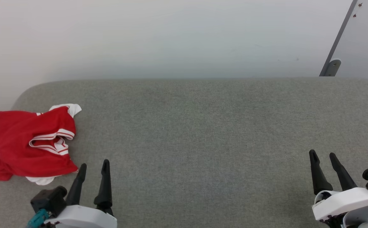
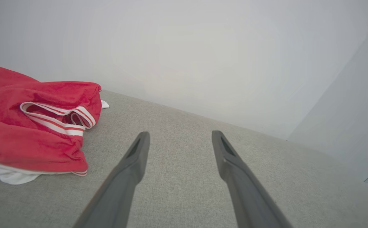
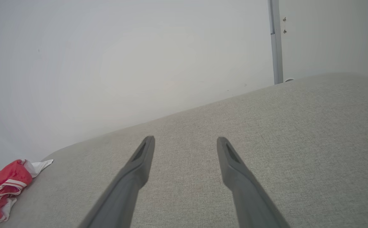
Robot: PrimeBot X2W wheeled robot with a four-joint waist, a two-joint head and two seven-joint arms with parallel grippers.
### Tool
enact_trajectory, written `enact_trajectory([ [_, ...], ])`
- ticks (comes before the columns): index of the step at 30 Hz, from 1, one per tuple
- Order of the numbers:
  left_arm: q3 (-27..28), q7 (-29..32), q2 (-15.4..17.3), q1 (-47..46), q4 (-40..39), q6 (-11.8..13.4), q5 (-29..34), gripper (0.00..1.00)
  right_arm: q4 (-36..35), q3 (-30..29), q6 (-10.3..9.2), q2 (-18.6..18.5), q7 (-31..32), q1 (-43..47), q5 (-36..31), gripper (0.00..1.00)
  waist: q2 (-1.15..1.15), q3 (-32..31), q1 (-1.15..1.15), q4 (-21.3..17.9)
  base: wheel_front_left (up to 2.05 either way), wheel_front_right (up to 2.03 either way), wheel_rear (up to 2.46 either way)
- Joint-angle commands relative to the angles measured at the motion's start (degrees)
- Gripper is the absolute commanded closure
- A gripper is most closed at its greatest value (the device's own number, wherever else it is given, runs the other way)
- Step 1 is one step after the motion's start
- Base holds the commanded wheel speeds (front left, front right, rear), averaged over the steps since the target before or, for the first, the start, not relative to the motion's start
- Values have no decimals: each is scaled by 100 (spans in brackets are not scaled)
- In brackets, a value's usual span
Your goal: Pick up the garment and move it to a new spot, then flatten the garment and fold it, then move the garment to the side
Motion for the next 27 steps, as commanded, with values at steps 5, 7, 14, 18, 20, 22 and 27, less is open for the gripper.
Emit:
enact_trajectory([
  [5, -7, -97, 26, 28, -63, -47, 358, 0, -83, 11, -6, -56, -81, -73, -315, 0, 0, -13, 0, -6, 0, 0, 0],
  [7, -7, -125, 21, 31, -67, -51, 463, 0, -94, 4, -6, -67, -98, -74, -407, 0, 0, -17, 0, -8, 0, 0, 0],
  [14, 13, -203, -1, 57, -102, -80, 808, 0, -144, 17, -6, -78, -144, -92, -734, 0, 0, -36, 0, -22, 0, 0, 0],
  [18, 27, -248, -5, 66, -132, -93, 1003, 0, -158, 48, -6, -89, -181, -85, -896, 0, 0, -47, 0, -32, 0, 0, 0],
  [20, 32, -279, -8, 76, -145, -96, 1111, 0, -161, 63, -7, -97, -204, -93, -965, 0, 0, -52, 0, -38, 0, 0, 0],
  [22, 37, -306, -8, 87, -155, -101, 1194, 0, -169, 76, -7, -97, -217, -97, -1063, 0, 0, -58, 0, -45, 0, 0, 0],
  [27, 42, -356, -23, 109, -192, -121, 1426, 0, -186, 78, -7, -85, -254, -103, -1285, 0, 0, -66, 0, -55, 0, 0, 0],
])
